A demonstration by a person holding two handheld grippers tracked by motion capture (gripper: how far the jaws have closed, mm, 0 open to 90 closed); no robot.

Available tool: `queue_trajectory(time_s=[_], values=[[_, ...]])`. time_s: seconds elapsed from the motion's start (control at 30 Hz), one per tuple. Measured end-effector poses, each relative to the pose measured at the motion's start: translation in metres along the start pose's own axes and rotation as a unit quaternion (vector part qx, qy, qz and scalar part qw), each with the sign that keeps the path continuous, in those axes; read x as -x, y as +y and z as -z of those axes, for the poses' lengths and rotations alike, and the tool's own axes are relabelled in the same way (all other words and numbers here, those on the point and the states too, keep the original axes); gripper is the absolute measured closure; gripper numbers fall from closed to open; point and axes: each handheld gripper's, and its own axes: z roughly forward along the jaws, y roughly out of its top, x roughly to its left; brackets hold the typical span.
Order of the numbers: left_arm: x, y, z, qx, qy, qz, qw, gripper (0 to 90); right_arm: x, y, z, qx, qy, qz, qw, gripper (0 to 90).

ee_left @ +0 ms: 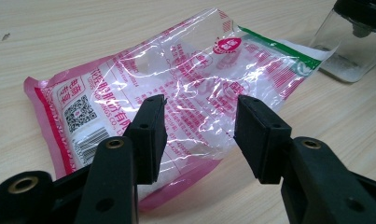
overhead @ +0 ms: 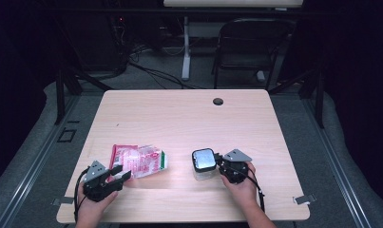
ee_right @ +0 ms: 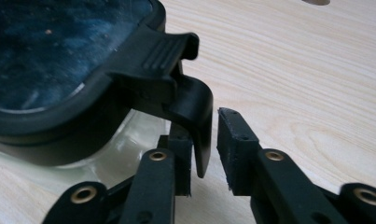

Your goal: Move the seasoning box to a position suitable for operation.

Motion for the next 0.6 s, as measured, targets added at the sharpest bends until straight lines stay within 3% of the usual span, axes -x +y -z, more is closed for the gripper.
queue_trajectory(time_s=[0.17, 0.33, 0.4, 0.6], values=[[0.001, 0.0, 0.0, 0.001, 0.0, 0.0, 1.0, 53.3, -0.003, 0.001, 0.001, -0.002, -0.009, 0.009, 0.9999, 80.9], [0.004, 0.001, 0.0, -0.001, 0.007, -0.017, 0.9998, 53.5, -0.006, 0.001, 0.002, -0.003, -0.018, 0.016, 0.9997, 81.7], [0.007, 0.002, 0.0, 0.005, 0.006, -0.018, 0.9998, 53.5, -0.007, 0.001, 0.003, -0.005, -0.019, 0.016, 0.9997, 81.7], [0.024, 0.019, -0.008, 0.011, 0.001, -0.046, 0.9989, 53.4, -0.01, 0.0, 0.005, -0.006, -0.014, 0.01, 0.9998, 81.5]])
